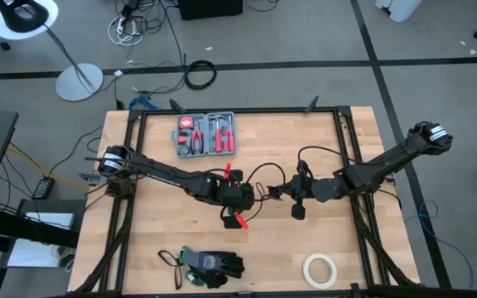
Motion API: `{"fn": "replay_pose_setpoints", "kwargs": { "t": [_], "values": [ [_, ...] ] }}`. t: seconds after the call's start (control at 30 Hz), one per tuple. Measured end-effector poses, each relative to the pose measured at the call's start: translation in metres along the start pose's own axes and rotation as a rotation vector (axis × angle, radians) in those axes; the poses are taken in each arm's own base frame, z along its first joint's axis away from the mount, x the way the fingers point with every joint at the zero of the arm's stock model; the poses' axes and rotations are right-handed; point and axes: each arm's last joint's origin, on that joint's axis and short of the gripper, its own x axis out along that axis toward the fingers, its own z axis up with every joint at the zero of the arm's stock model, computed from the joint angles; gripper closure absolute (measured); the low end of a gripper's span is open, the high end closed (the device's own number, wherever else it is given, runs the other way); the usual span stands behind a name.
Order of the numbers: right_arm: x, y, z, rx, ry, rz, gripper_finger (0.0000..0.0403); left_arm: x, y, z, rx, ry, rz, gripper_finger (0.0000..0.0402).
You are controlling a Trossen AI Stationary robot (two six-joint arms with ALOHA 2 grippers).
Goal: Coil cords
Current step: Coil the black wire cable into the black spool
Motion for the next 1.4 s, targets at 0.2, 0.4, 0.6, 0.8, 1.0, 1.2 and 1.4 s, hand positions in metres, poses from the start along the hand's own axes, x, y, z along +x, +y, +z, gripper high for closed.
{"fn": "replay_pose_setpoints", "kwargs": {
  "t": [0.2, 0.4, 0.6, 0.8, 1.0, 1.2, 1.4],
  "values": [
    [-0.015, -0.009, 0.007, 0.031, -0.026, 0.014, 0.0403, -0.002, -0.01, -0.001, 0.022, -0.005, -0.035, 0.0337],
    [-0.022, -0.02, 0.004, 0.054, 0.014, -0.044, 0.0403, -0.004, -0.016, 0.002, -0.007, -0.033, -0.103, 0.0337],
    [-0.02, -0.024, 0.003, 0.059, 0.028, -0.093, 0.0403, -0.003, -0.014, -0.002, -0.105, 0.016, -0.109, 0.0336],
    [-0.018, -0.028, 0.003, 0.049, 0.028, -0.123, 0.0403, 0.0, -0.005, 0.0, -0.193, 0.017, -0.126, 0.0313],
    [-0.016, -0.026, 0.004, 0.051, 0.015, -0.124, 0.0403, 0.001, -0.001, 0.006, -0.235, -0.038, -0.131, 0.0283],
    [-0.014, -0.025, 0.009, 0.037, -0.032, -0.122, 0.0403, 0.006, 0.005, 0.008, -0.253, -0.068, -0.057, 0.0271],
    [-0.013, -0.025, 0.012, 0.049, -0.058, -0.127, 0.0403, 0.012, 0.012, 0.013, -0.294, -0.113, -0.05, 0.0269]
  ]
}}
